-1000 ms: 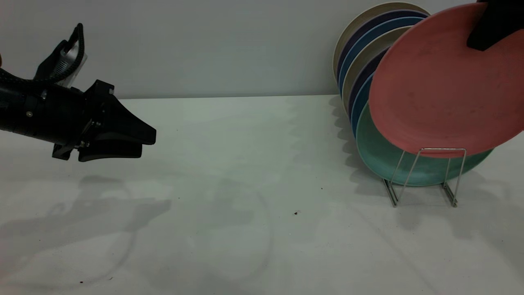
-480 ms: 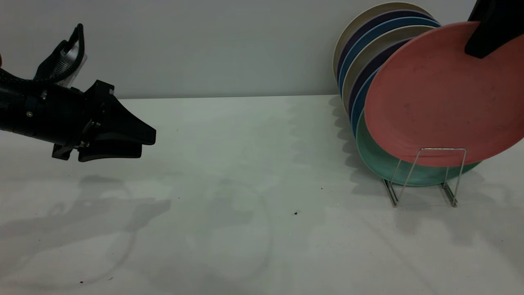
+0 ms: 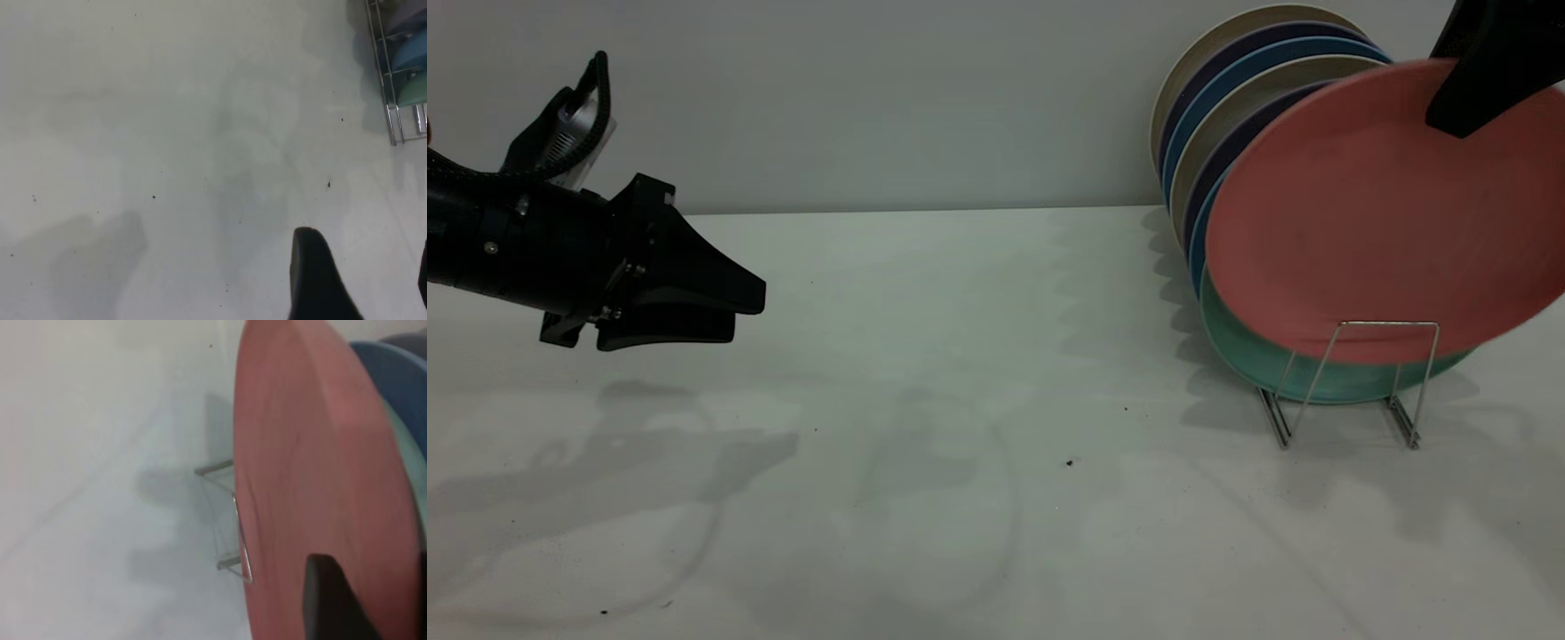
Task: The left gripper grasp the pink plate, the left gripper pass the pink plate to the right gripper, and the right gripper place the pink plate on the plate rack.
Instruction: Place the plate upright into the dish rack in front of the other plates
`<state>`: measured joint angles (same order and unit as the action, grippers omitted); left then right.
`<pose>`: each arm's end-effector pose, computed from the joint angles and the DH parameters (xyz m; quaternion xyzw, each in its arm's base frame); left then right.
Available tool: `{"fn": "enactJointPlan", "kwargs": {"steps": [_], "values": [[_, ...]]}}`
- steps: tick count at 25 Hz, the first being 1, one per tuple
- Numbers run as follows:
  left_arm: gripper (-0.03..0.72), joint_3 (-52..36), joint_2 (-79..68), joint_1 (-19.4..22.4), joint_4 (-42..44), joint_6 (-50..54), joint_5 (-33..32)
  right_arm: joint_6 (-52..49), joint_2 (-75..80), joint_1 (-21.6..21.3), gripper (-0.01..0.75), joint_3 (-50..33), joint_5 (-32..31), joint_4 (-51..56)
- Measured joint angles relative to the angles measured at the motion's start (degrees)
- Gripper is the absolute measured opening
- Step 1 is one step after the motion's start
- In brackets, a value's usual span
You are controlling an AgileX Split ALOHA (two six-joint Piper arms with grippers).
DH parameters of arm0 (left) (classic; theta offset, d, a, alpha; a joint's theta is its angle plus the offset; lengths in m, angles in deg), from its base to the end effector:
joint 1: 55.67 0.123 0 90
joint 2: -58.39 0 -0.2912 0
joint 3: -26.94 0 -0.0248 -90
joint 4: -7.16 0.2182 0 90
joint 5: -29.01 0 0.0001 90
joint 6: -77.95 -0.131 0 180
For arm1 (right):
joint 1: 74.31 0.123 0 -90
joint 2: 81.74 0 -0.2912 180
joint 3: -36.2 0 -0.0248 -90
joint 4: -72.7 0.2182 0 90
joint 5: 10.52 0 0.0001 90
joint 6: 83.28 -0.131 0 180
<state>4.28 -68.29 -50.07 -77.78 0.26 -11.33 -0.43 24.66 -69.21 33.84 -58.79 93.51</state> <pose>0.3576 -0.0499 0.0918 -0.0120 0.9177 -0.3344 0.2140 0.3454 0.0657 0.2411 -0.6038 0.7568 -0.0014 0.2504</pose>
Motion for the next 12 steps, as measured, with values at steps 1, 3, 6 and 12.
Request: {"fn": "enactJointPlan", "kwargs": {"steps": [1, 3, 6, 12], "values": [[0.408, 0.0, 0.0, 0.0, 0.0, 0.0, 0.0, -0.1, 0.0, 0.0, 0.325, 0.0, -0.2, 0.2], [0.408, 0.0, 0.0, 0.0, 0.0, 0.0, 0.0, -0.7, 0.0, 0.0, 0.365, 0.0, -0.2, 0.4], [0.408, 0.0, 0.0, 0.0, 0.0, 0.0, 0.0, -1.7, 0.0, 0.0, 0.403, 0.0, -0.2, 0.4], [0.408, 0.0, 0.0, 0.0, 0.0, 0.8, 0.3, -6.6, 0.0, 0.0, 0.413, 0.0, -0.6, 0.4]]}}
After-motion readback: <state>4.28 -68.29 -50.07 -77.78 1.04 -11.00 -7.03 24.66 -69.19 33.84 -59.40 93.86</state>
